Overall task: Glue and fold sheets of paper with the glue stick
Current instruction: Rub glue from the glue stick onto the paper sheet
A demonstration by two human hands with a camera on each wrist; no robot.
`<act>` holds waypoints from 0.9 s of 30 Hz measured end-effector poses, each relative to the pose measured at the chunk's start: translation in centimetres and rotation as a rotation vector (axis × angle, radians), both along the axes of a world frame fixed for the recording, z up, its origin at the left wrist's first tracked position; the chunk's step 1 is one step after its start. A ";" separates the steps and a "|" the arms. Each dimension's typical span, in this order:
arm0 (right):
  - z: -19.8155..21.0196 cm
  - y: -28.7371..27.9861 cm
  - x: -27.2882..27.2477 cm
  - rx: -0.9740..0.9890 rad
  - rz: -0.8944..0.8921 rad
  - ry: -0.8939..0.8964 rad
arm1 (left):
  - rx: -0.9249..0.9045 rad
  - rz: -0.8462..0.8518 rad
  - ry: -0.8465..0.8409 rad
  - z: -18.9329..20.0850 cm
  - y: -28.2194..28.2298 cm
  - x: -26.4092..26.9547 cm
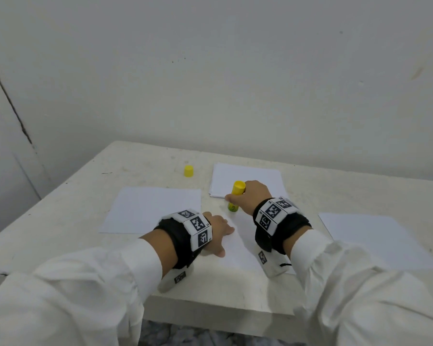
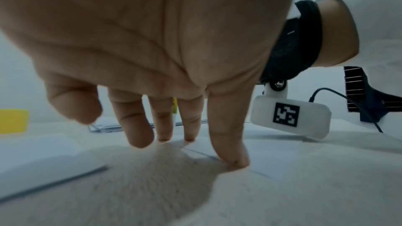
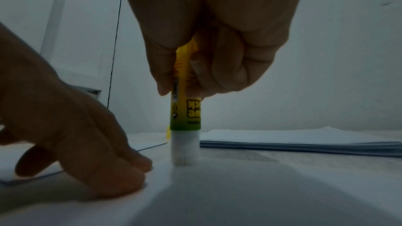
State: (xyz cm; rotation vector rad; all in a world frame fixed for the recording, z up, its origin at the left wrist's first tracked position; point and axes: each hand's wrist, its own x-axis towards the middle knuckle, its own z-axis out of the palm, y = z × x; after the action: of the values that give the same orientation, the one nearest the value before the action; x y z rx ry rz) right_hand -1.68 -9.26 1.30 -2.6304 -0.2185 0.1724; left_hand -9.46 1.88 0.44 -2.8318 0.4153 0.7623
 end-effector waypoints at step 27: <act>1.9 -12.7 -0.8 -0.148 -0.405 -0.033 | -0.031 0.055 0.043 0.9 1.4 1.7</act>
State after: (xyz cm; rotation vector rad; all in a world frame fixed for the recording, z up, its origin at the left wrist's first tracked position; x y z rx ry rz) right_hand -2.51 -22.00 3.15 -2.7587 0.3274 0.0066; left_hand -7.79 3.27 1.37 -2.8713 0.3601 0.8355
